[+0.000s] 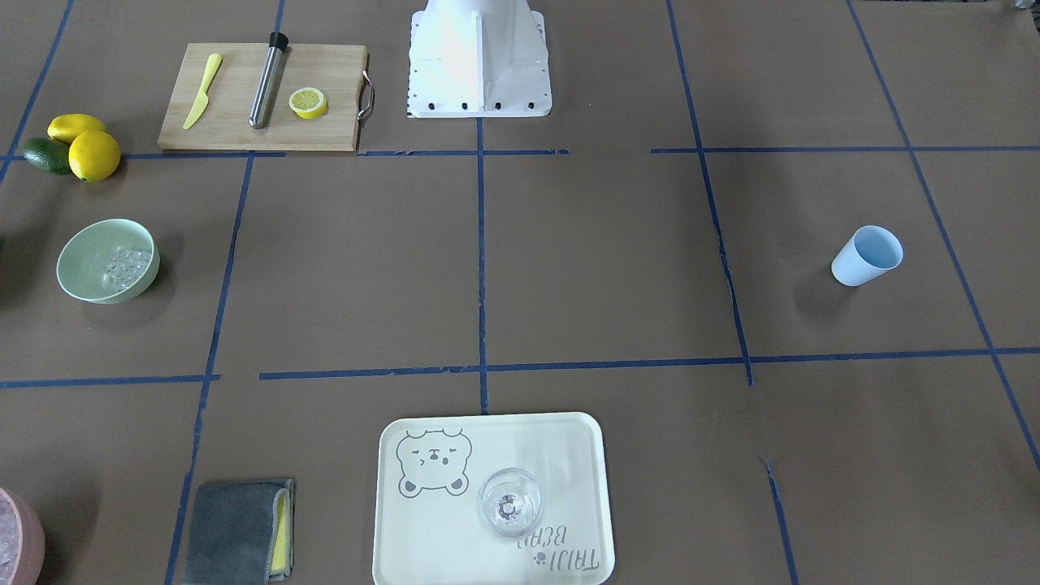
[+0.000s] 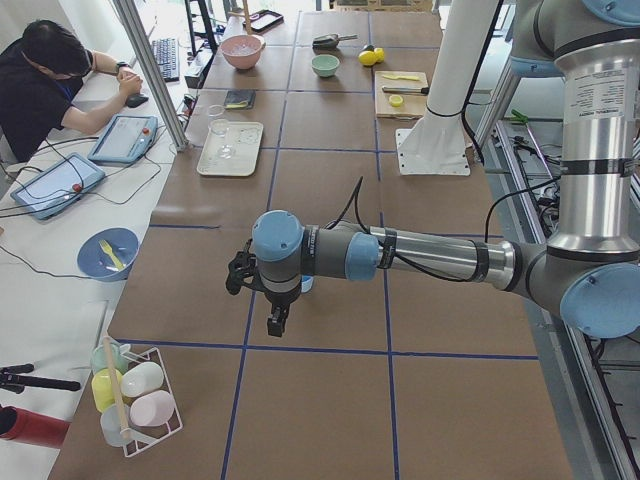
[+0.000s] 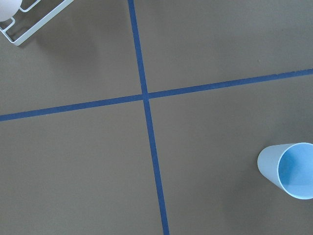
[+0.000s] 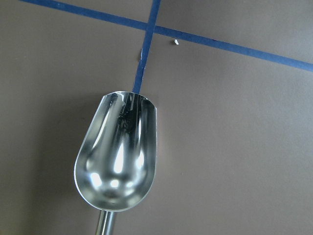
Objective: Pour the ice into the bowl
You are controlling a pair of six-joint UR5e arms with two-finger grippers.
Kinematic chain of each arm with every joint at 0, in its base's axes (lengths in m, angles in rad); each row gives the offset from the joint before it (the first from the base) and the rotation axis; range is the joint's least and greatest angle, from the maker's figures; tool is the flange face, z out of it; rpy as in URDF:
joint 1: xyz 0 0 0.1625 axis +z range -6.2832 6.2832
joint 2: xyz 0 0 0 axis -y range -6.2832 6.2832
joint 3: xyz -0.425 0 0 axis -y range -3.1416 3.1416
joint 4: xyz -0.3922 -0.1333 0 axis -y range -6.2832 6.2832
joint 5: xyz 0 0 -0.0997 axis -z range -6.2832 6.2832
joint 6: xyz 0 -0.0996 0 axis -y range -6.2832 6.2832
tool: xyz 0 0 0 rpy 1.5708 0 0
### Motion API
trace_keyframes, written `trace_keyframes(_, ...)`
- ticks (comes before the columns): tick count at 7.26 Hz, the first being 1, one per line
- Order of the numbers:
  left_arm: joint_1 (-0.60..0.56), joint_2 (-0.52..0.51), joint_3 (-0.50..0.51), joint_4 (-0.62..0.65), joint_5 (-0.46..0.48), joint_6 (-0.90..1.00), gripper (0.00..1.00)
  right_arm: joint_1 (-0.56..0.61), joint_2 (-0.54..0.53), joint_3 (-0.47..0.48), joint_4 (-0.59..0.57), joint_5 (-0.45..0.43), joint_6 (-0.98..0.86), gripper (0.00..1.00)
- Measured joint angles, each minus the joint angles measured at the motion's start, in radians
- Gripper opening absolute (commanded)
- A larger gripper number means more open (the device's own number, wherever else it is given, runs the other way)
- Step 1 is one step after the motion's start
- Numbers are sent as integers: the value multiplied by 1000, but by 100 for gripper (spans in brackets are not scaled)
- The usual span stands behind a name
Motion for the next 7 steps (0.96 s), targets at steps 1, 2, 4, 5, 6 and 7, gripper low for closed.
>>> trace_keyframes(1, 0, 0, 1, 0, -1, 0, 100, 0, 0, 0, 1, -11, 3, 100)
trace_keyframes(2, 0, 0, 1, -1, -1, 0, 100, 0, 1, 0, 0, -14, 9, 100)
trace_keyframes(4, 1, -1, 2, -2, -1, 1, 100, 0, 2, 0, 0, -12, 13, 100)
trace_keyframes(5, 1, 0, 2, -3, 0, 1, 100, 0, 2, 0, 0, -11, 14, 100)
trace_keyframes(6, 1, 0, 3, -4, 1, 1, 100, -1, 3, 1, 0, -11, 14, 100)
trace_keyframes(7, 1, 0, 4, -3, 1, 1, 100, -1, 3, 2, 0, -10, 14, 100)
